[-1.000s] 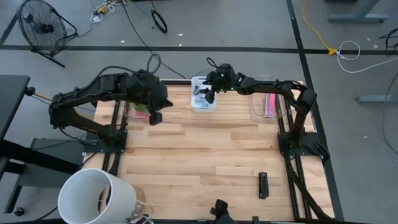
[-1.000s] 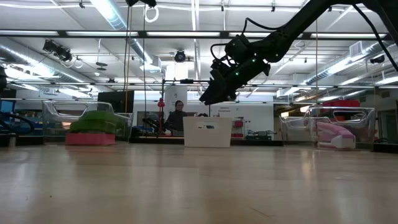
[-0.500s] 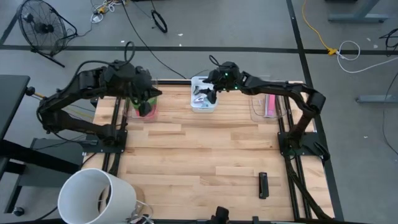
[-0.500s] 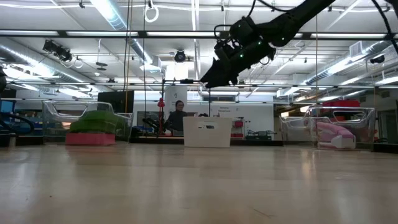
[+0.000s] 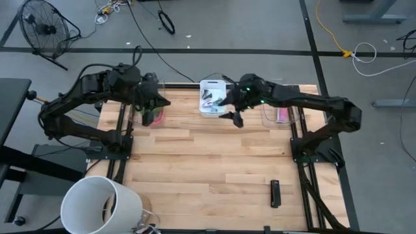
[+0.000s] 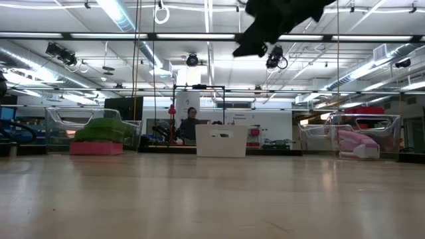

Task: Pick and place Stapler, Stapler remover, tape
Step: Put the black stapler into the right transparent bin

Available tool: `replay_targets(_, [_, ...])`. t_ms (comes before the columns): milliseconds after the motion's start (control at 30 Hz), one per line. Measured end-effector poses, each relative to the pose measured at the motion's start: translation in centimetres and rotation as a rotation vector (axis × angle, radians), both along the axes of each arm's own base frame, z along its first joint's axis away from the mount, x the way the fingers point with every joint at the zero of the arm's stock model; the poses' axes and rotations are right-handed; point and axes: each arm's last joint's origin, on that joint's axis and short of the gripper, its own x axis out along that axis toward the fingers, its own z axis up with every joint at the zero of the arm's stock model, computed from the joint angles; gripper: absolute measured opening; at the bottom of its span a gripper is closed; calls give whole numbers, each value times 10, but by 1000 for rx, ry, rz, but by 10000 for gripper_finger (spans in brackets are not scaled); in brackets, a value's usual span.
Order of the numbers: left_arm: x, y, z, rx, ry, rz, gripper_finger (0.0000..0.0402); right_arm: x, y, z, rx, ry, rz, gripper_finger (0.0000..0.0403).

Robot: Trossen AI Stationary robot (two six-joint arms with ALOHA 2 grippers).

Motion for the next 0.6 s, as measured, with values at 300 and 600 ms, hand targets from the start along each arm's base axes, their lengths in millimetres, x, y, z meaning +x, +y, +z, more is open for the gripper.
replay_targets(300, [-29, -10, 13, -15, -89, -68, 3, -43, 46, 41, -80, -19, 11, 262])
replay_targets(600, [-71, -23, 28, -29, -236, -107, 3, -78, 73, 63, -19, -55, 41, 262])
